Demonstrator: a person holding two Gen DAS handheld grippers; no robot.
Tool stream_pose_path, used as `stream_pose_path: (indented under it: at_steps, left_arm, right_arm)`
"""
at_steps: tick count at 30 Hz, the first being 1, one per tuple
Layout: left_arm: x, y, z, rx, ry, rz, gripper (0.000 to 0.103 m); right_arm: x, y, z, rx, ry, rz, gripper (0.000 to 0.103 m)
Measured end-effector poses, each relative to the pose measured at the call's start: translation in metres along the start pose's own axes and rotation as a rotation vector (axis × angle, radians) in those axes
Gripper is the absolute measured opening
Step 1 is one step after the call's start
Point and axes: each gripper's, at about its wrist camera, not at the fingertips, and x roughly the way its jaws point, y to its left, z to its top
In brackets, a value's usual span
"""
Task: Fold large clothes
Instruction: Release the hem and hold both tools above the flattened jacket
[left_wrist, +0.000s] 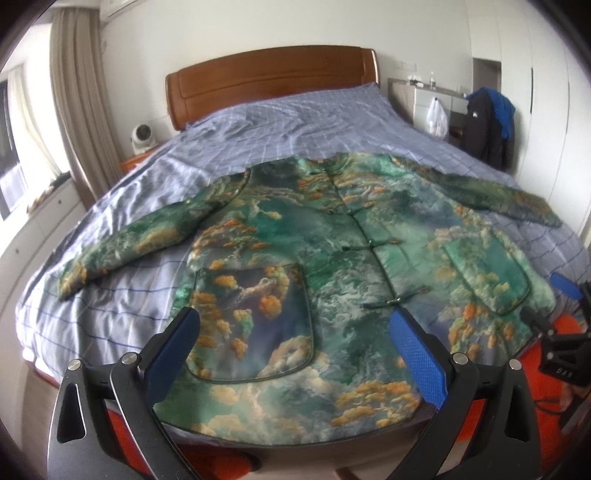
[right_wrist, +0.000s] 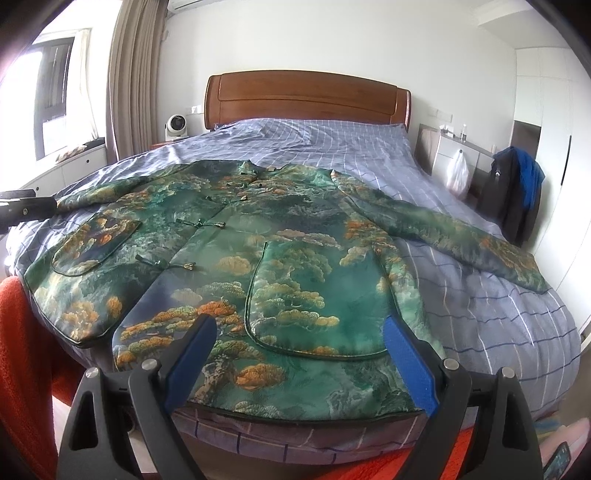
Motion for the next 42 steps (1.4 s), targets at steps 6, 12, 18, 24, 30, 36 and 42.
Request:
stream_pose_path:
  at_steps: [6, 12, 18, 24, 30, 36, 42]
  left_arm:
    - [0.005, -0.002, -0.003, 0.028, 0.032, 0.008, 0.102]
    - [0.007, -0.004, -0.006, 0.035, 0.045, 0.017, 0.102]
    - [0.006, -0.005, -0.008, 0.04, 0.037, 0.037, 0.102]
    - [0.003, -0.007, -0.007, 0.043, 0.021, 0.048, 0.103]
    - [-0.001, -0.002, -0.005, 0.0, -0.001, 0.038, 0.103]
    - [-0.005, 0.005, -0.003, -0.058, -0.014, -0.027, 0.103]
    - [-0.004, 0.012, -0.002, -0.113, -0.009, -0.07, 0.103]
  right_arm:
    - [0.001, 0.0, 0.0, -0.001, 0.001, 0.0, 0.091]
    - [0.001, -0.001, -0.001, 0.002, 0.003, -0.001, 0.091]
    - [0.001, -0.001, -0.002, 0.001, 0.006, 0.0, 0.091]
    - [0.001, -0.001, -0.002, 0.002, 0.005, -0.001, 0.091]
    - [0.001, -0.001, -0.002, 0.002, 0.005, -0.001, 0.091]
    - [0.001, -0.001, -0.002, 0.005, 0.007, 0.0, 0.091]
    - [0.002, -0.001, -0.003, 0.006, 0.009, 0.001, 0.091]
